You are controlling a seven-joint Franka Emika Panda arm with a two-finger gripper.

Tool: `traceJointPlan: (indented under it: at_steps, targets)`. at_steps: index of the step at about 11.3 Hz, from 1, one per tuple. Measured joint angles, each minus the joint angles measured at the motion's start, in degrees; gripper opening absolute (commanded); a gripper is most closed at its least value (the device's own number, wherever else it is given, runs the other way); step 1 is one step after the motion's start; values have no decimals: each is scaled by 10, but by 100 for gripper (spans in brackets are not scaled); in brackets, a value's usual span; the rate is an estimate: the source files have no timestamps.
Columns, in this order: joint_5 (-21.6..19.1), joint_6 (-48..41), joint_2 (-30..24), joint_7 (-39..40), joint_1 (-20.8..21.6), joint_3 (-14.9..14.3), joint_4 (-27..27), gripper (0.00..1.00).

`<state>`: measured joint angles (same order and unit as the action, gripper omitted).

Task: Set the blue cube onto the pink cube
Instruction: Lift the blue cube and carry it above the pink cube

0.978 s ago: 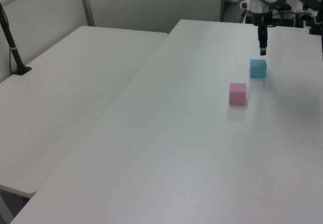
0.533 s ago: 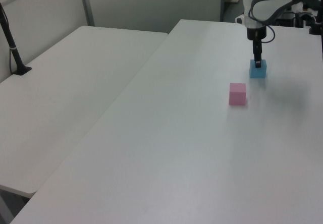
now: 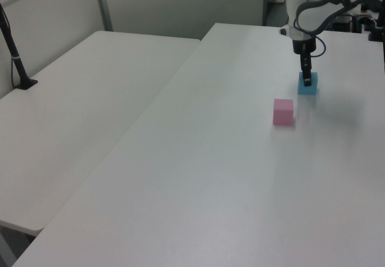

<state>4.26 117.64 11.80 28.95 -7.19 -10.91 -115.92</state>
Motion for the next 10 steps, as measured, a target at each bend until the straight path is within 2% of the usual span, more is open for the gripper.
traceJointPlan:
  at_steps: [2,4,6,8,10]
  targets:
    - [0,-75,-18,0,4,9,26,50]
    - [-1,-119,-55,-22,17,35,45,50]
    - [-1,-130,-80,-94,22,83,56,50]
    - [-1,-132,-81,-169,24,129,69,50]
    - [-1,-131,-77,-214,26,159,70,50]
